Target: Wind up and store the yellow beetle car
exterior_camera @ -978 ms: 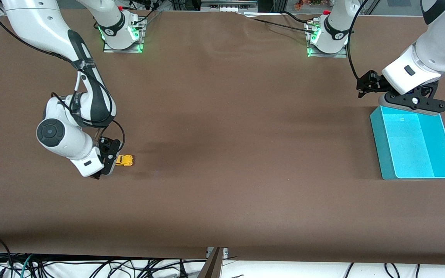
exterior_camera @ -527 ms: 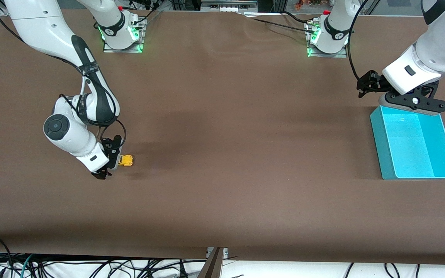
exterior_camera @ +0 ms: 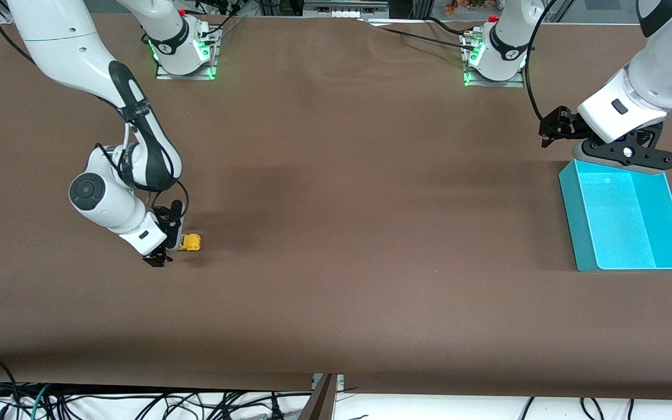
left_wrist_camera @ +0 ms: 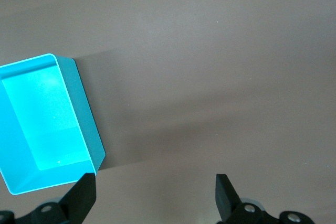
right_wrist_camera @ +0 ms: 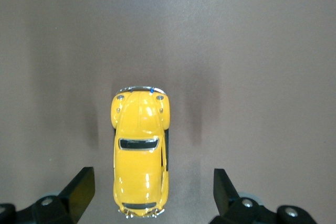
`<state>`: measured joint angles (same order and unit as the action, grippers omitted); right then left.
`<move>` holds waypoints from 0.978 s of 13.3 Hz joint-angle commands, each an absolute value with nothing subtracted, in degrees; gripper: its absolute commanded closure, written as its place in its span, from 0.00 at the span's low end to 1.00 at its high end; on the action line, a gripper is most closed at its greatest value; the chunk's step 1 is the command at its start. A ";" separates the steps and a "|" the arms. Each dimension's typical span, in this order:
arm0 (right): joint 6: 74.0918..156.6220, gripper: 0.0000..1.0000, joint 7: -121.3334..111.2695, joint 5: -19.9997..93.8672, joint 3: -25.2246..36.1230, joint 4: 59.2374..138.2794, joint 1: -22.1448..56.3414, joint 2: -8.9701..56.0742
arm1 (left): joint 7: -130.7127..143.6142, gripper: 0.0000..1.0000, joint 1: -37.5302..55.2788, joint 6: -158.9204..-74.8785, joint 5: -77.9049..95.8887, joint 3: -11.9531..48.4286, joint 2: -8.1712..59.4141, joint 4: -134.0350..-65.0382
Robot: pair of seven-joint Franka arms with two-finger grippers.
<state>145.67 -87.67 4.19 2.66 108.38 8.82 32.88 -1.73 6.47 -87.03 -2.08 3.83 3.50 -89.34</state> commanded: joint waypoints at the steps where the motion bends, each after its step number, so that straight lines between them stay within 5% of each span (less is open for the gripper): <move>1: 146.78 0.00 -90.26 5.27 2.29 109.95 8.00 31.91 | -1.93 0.00 6.15 -85.69 -2.64 4.04 3.25 -88.86; 13: 145.99 0.56 -90.26 5.36 1.14 109.78 8.53 31.73 | -1.85 0.00 6.15 -85.69 -2.64 4.04 3.34 -88.86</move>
<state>145.76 -89.26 4.24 1.41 108.57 8.80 32.81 -1.73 6.45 -86.60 -2.08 3.83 3.50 -89.34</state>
